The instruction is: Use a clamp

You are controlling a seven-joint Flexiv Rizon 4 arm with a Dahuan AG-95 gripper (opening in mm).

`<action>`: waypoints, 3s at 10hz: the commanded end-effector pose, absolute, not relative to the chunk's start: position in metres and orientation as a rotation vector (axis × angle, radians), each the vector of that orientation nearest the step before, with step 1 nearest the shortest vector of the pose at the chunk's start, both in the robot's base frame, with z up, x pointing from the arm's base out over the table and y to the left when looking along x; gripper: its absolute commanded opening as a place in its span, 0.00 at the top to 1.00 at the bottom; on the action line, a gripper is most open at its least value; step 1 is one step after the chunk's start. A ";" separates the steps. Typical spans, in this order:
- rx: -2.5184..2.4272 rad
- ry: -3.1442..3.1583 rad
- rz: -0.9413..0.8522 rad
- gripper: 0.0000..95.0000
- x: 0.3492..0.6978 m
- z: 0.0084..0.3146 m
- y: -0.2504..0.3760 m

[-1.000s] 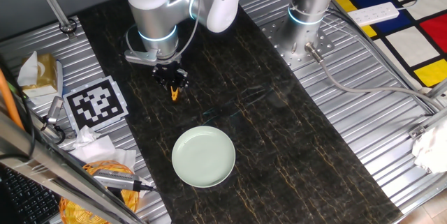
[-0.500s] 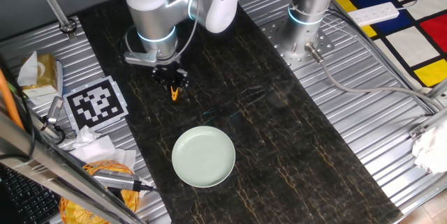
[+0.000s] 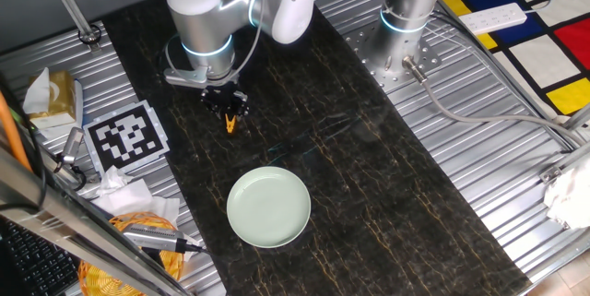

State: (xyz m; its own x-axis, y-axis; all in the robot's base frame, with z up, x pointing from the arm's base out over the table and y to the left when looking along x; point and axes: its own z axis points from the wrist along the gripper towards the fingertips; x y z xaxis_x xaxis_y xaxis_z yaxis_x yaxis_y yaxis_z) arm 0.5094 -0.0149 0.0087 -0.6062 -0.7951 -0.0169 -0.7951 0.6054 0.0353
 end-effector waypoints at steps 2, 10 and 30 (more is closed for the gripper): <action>1.388 -2.816 -0.060 0.60 0.510 0.009 -0.015; 1.383 -2.820 -0.061 0.80 0.510 0.009 -0.015; 1.314 -2.850 -0.029 1.00 0.508 0.022 -0.009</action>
